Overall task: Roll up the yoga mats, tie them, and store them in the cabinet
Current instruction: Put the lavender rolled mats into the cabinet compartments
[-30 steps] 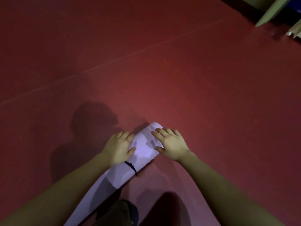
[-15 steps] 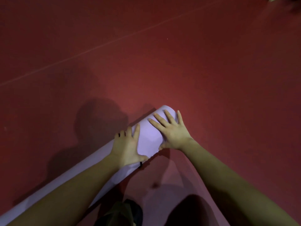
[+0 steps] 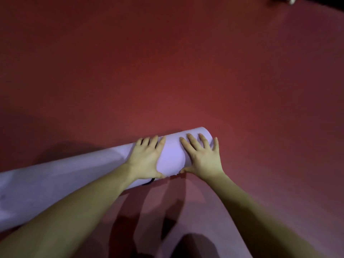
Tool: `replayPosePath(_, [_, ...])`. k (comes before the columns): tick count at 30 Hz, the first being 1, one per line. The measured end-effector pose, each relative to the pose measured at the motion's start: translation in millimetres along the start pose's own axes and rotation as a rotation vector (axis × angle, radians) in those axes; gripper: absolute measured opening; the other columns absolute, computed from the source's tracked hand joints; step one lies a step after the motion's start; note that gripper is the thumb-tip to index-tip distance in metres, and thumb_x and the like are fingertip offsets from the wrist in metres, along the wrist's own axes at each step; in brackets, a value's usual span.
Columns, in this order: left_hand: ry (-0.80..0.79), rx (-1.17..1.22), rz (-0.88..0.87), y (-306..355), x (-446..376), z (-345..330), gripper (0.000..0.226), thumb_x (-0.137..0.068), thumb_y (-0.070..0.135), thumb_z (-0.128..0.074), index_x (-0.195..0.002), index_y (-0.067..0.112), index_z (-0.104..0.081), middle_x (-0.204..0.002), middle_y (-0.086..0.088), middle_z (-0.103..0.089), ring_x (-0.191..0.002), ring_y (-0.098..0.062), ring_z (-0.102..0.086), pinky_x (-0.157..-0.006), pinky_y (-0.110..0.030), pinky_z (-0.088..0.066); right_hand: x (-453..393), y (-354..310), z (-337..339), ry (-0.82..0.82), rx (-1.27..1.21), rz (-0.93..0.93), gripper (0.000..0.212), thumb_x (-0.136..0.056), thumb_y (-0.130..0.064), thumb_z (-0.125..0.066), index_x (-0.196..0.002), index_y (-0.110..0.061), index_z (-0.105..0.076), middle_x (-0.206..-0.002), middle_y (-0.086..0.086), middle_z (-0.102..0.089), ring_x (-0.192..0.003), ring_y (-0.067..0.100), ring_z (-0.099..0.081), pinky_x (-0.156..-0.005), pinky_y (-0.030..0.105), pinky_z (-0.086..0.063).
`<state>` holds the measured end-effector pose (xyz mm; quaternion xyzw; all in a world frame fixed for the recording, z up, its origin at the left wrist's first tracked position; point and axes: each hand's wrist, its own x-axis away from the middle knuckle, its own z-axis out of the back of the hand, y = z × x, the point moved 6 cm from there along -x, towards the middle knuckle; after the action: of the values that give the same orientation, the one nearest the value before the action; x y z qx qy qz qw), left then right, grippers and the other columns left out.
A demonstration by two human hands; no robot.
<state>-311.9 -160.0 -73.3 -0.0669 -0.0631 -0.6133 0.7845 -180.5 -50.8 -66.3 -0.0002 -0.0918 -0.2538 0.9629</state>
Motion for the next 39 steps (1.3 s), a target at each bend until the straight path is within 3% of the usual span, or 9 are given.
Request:
replayPosePath(2, [0.005, -0.011, -0.082, 23, -19, 6, 0.126, -0.034, 0.079, -0.071, -0.133, 0.002, -0.051, -0.122, -0.019, -0.060, -0.092, -0.034, -0.062, -0.082, -0.042, -0.050, 14, 24, -1, 0.050, 0.006, -0.061, 0.116, -0.035, -0.074, -0.080, -0.133, -0.024, -0.045, -0.129, 0.007, -0.059, -0.111, 0.041, -0.059, -0.080, 0.077, -0.036])
replayPosePath(7, [0.001, -0.002, -0.213, 79, -55, 15, 0.122, -0.063, 0.073, -0.064, -0.151, 0.010, -0.010, -0.153, -0.013, -0.024, -0.128, -0.030, -0.037, -0.104, -0.039, -0.028, 48, 80, -12, 0.037, -0.066, -0.242, 0.108, -0.045, -0.080, -0.070, -0.137, -0.028, -0.047, -0.136, 0.002, -0.054, -0.119, 0.040, -0.053, -0.085, 0.073, -0.035])
replayPosePath(12, [-0.059, 0.024, -0.152, 67, -49, 13, 0.116, -0.072, 0.074, -0.056, -0.152, 0.017, 0.005, -0.158, -0.011, -0.003, -0.143, -0.030, -0.011, -0.112, -0.053, -0.017, 36, 73, -10, 0.008, -0.085, -0.245, 0.114, -0.059, -0.069, -0.074, -0.150, -0.020, -0.028, -0.154, 0.005, -0.031, -0.139, 0.041, -0.026, -0.107, 0.068, -0.009])
replayPosePath(17, [-0.095, 0.024, 0.006, 13, -19, 6, 0.131, -0.061, 0.081, -0.058, -0.150, 0.017, 0.014, -0.159, -0.009, 0.002, -0.146, -0.029, -0.004, -0.114, -0.055, -0.008, 4, 34, -2, 0.061, -0.055, 0.015, 0.114, -0.046, -0.067, -0.082, -0.137, -0.007, -0.048, -0.135, 0.016, -0.053, -0.118, 0.045, -0.051, -0.100, 0.056, -0.038])
replayPosePath(23, [-0.113, -0.052, 0.122, -40, 7, -10, 0.141, -0.050, 0.082, -0.065, -0.138, 0.032, 0.034, -0.159, -0.013, 0.008, -0.144, -0.041, -0.002, -0.108, -0.065, -0.006, -30, -2, -5, -0.115, 0.021, 0.071, 0.132, -0.058, -0.071, -0.072, -0.153, -0.019, 0.004, -0.159, 0.010, -0.007, -0.145, 0.035, -0.009, -0.112, 0.060, -0.006])
replayPosePath(25, [-0.115, -0.067, 0.120, -41, 6, -9, 0.139, -0.052, 0.082, -0.064, -0.143, 0.034, 0.030, -0.158, -0.014, 0.004, -0.143, -0.041, -0.007, -0.108, -0.065, -0.007, -30, -2, -7, -0.112, 0.055, 0.035, 0.131, -0.058, -0.073, -0.070, -0.152, -0.020, 0.005, -0.158, 0.011, -0.009, -0.145, 0.034, -0.009, -0.111, 0.062, -0.008])
replayPosePath(31, [-0.026, -0.042, 0.102, -39, 15, -4, 0.126, -0.055, 0.077, -0.067, -0.151, 0.036, 0.004, -0.152, -0.010, -0.023, -0.135, -0.036, -0.026, -0.107, -0.056, -0.018, -17, -7, 2, -0.042, 0.019, -0.002, 0.121, -0.054, -0.065, -0.077, -0.150, -0.019, -0.020, -0.148, 0.009, -0.032, -0.139, 0.032, -0.027, -0.108, 0.061, -0.017])
replayPosePath(35, [0.053, -0.095, 0.098, -44, 15, 19, 0.127, -0.044, 0.074, -0.073, -0.150, 0.035, -0.017, -0.144, -0.013, -0.040, -0.126, -0.039, -0.040, -0.100, -0.056, -0.027, -14, -4, 24, 0.068, 0.054, 0.001, 0.125, -0.030, -0.067, -0.083, -0.137, -0.011, -0.049, -0.126, 0.017, -0.057, -0.115, 0.039, -0.055, -0.089, 0.070, -0.037])
replayPosePath(39, [0.123, -0.137, 0.086, -53, 12, 79, 0.129, -0.037, 0.074, -0.076, -0.148, 0.032, -0.028, -0.138, -0.015, -0.047, -0.120, -0.041, -0.046, -0.096, -0.058, -0.030, -12, 6, 79, 0.121, 0.044, -0.024, 0.123, -0.030, -0.075, -0.079, -0.132, -0.011, -0.052, -0.122, 0.017, -0.059, -0.110, 0.038, -0.059, -0.084, 0.070, -0.039])
